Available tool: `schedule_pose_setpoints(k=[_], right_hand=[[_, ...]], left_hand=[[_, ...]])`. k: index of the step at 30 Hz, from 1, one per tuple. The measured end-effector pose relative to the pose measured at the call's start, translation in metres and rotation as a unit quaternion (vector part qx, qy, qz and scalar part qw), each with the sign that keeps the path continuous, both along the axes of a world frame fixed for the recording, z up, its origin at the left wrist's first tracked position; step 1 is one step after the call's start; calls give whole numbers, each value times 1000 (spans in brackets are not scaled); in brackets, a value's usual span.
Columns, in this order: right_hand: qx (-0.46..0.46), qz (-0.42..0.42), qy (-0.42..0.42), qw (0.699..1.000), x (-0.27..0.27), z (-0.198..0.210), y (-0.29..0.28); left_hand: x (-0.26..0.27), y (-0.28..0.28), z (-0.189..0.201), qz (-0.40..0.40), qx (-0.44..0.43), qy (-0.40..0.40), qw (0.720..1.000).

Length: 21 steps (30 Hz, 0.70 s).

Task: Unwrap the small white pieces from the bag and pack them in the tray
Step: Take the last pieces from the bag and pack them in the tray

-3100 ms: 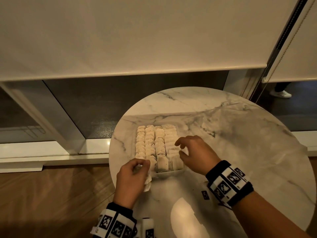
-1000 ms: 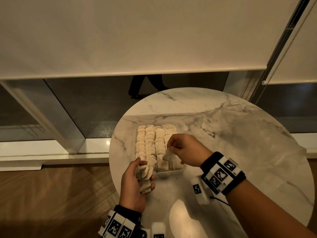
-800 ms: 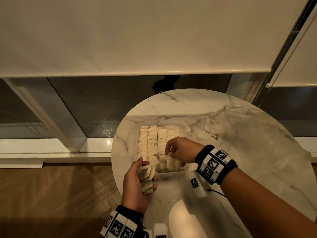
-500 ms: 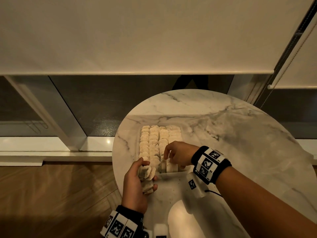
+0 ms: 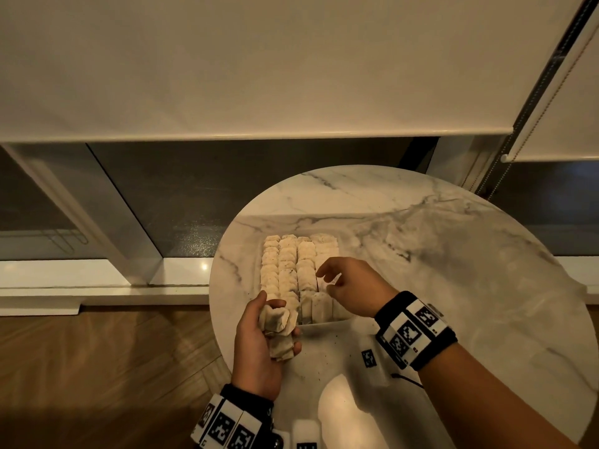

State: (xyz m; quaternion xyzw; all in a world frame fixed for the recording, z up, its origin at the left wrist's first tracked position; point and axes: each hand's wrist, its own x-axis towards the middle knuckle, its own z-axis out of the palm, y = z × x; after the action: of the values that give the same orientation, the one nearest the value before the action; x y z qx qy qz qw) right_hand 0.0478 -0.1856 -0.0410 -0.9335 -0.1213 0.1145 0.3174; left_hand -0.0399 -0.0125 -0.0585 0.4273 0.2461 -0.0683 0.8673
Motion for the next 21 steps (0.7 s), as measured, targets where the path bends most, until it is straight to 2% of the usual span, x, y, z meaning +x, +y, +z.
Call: schedule_pose_setpoints(k=[3,6,9,15,21], right_hand=[[31,-14,-17,999,-18,-6,1],[125,-31,-48,990,-41,-6,3],[189,-21,-42,981,-60,2,5],[207,-96,-25,973,-70,8,7],[204,-102,3,974,-69,3,8]], left_hand=[[0,-5,0,9,-10,-6,1000],[0,-9,1,15,-34,-10,999],[-1,-15,5,4,-33,-21,999],[-1,-24,0,7,-2,-26,1000],[-4,-30,3,7,21,-23,999]])
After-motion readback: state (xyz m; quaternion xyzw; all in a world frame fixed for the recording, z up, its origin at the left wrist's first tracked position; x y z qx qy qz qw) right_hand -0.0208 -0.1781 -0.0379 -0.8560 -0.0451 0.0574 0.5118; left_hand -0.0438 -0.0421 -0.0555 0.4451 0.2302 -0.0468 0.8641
